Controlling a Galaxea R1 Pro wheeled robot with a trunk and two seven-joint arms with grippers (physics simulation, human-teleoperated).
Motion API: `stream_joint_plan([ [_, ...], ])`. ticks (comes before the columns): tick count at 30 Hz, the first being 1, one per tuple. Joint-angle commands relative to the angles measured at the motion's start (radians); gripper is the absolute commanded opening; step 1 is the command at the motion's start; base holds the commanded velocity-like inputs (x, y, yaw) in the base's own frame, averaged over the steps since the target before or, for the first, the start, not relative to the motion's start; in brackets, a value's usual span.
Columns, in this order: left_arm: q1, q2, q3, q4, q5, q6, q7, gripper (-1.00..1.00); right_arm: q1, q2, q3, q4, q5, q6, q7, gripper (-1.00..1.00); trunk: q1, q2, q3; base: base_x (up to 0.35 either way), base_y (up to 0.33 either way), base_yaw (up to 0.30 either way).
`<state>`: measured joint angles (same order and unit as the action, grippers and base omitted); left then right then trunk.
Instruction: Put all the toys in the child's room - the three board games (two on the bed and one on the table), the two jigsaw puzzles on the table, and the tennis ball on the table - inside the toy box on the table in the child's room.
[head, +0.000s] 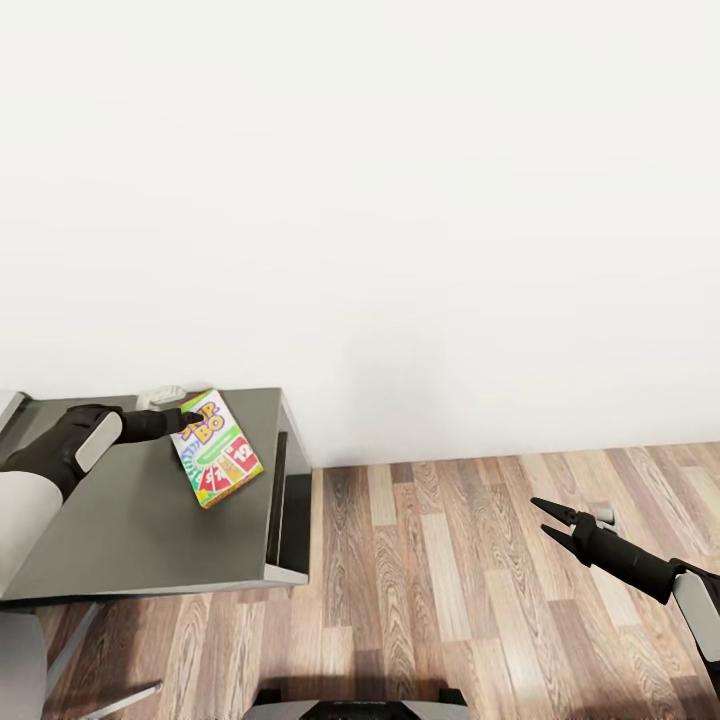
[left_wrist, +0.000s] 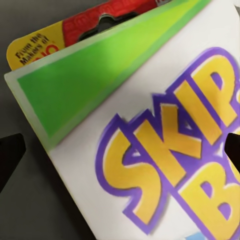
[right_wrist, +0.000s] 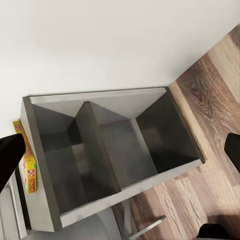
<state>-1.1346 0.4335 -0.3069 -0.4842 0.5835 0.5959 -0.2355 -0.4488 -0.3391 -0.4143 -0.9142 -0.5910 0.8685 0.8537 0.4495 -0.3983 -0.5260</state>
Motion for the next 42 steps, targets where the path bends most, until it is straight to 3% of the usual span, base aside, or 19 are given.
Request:
stream_joint_plan([
  [1,-0.001,0.001,-0.004,-0.001,0.001,0.002,-0.001,1.0,-0.001,0.0,-0.001,0.0,0.0,0.005,0.003,1.0,0.0,-0.002,-0.002,0.0,0.0,0.0],
  [42,-0.001,-0.002,-0.003,-0.002,0.001,0.001,-0.005,1.0,-0.001,0.0,-0.003,0.0,0.0,0.005,0.004,1.0,0.0,-0.002,-0.004,-0.005,-0.083,0.0],
])
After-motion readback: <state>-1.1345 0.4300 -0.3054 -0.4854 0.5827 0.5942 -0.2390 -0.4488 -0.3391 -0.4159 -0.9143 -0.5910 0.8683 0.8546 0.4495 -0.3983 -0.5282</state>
